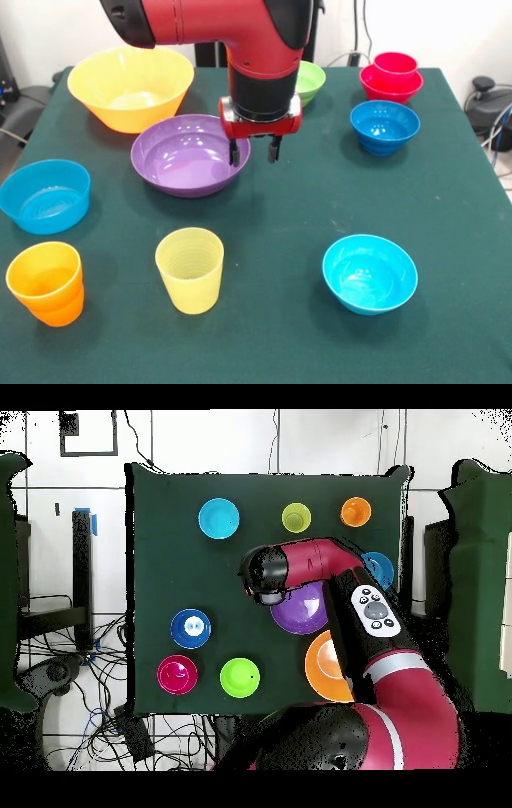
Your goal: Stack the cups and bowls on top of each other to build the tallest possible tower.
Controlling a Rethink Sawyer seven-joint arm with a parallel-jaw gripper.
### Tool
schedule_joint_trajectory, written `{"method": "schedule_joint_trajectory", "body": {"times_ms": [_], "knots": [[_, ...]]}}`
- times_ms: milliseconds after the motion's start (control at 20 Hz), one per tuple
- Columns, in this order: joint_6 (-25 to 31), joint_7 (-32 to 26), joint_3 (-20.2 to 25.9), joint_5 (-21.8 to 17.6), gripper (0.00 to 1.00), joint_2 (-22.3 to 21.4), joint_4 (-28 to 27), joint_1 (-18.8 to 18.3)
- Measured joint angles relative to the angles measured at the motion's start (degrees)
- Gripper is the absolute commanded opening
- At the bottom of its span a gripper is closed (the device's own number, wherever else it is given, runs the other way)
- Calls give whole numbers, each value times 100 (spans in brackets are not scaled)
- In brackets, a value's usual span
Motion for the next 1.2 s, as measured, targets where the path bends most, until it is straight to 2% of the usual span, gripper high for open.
{"method": "schedule_joint_trajectory", "body": {"times_ms": [300, 1200], "knots": [[0, 0, -3, -152, 100, 0, 4, 34], [0, 0, -10, -157, 100, 5, 7, 4]]}}
